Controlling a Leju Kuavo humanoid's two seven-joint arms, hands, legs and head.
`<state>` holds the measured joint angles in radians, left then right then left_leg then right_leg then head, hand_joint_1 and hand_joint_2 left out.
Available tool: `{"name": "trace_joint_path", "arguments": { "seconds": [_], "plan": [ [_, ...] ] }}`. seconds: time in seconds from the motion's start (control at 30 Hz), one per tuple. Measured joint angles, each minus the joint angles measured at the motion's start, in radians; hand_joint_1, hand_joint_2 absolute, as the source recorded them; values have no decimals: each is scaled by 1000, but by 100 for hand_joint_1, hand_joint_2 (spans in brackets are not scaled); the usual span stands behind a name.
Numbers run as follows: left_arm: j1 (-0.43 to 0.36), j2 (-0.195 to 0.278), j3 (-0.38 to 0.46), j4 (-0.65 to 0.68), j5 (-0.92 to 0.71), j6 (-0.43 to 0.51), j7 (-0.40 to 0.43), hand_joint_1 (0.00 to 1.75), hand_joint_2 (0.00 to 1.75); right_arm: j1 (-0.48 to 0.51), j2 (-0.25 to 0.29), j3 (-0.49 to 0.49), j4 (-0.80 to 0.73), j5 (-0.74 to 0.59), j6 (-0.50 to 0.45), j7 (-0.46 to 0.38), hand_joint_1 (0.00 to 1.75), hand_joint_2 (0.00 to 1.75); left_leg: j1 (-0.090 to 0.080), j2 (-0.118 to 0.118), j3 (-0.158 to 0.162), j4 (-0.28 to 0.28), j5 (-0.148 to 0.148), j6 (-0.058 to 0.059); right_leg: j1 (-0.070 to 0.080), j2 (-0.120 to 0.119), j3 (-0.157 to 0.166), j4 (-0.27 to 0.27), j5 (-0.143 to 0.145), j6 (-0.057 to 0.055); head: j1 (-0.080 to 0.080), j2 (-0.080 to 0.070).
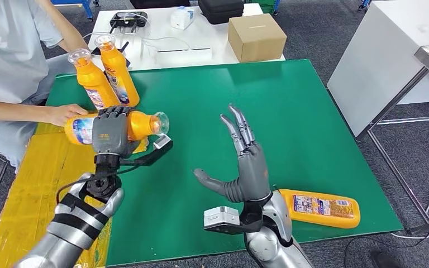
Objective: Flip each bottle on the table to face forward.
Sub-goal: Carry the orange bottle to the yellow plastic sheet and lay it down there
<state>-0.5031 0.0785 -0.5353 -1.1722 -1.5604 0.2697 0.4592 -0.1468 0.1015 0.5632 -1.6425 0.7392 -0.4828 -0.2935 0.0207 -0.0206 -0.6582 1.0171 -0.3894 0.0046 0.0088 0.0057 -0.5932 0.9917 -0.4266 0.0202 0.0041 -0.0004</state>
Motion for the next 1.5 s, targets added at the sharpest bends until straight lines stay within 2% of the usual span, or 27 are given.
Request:
{"name": "trace_joint_path", "arguments": {
  "seconds": [0.1, 0.3, 0.57, 0.8, 0.83, 0.87, 0.93, 0.97, 1.0, 1.2, 1.5],
  "plan": [
    [-91, 22, -72, 139, -1, -132, 47, 175, 175, 7, -8, -14, -44, 50, -25, 16, 0, 175, 0, 0, 0, 0, 1, -1, 0, 0, 0, 0, 0, 0, 0, 0],
    [-204, 22, -97, 394, -2, -173, 49, 175, 175, 14, -17, -26, -92, 108, -91, 22, 0, 175, 0, 1, 0, 0, 1, -1, -1, 1, 0, 1, 1, 0, 0, 0],
    [-245, 22, -86, 557, -2, -221, 46, 175, 175, 23, -24, -42, -146, 135, -198, 19, 0, 175, 0, 0, 0, 0, 1, -1, 0, 0, 0, 1, 0, 0, 0, 0],
    [-250, 23, -39, 655, -2, -278, 33, 175, 175, 19, -32, -49, -158, 161, -189, 49, 0, 175, 0, 0, 0, 0, 1, -1, 0, 0, 1, 1, 0, 0, 0, 0],
    [-250, 23, -31, 666, -2, -282, 33, 164, 175, 16, -34, -49, -157, 168, -180, 58, 0, 175, 0, 0, 0, 0, 1, -1, 0, 0, 1, 1, 0, 0, 0, 0],
    [-250, 24, -23, 676, -2, -286, 34, 130, 175, 11, -35, -49, -154, 176, -168, 68, 0, 175, 0, 0, 0, 0, 1, -1, 0, 0, 1, 1, 0, 0, 0, 0],
    [-250, 26, -4, 692, -2, -295, 31, 45, 175, 0, -39, -47, -145, 197, -133, 97, 0, 175, 0, 0, 0, 0, 1, -1, 0, 0, 1, 1, 0, 0, 0, 0],
    [-250, 27, 6, 697, -2, -298, 25, 11, 175, -6, -41, -46, -139, 208, -115, 112, 0, 175, 0, 0, 0, 0, 1, -1, 0, 0, 1, 1, 0, 0, 0, 0],
    [-250, 27, 17, 700, -2, -299, 15, 1, 175, -12, -44, -45, -131, 217, -100, 125, 0, 175, 0, 0, 0, 0, 1, -1, 0, 0, 1, 1, 0, 0, 0, 0],
    [-249, 19, 90, 708, 26, -256, -78, 0, 175, -27, -58, -37, -90, 234, -66, 159, 0, 175, 0, 0, 0, 0, 1, -1, 0, 0, 1, 1, 0, 0, 0, 0],
    [-244, -1, 150, 708, 44, -198, -106, 0, 175, -28, -71, -34, -61, 242, -44, 174, 0, 175, 0, 0, 0, 0, 1, -1, 0, 0, 1, 1, 0, 0, 0, 0]
  ]
}}
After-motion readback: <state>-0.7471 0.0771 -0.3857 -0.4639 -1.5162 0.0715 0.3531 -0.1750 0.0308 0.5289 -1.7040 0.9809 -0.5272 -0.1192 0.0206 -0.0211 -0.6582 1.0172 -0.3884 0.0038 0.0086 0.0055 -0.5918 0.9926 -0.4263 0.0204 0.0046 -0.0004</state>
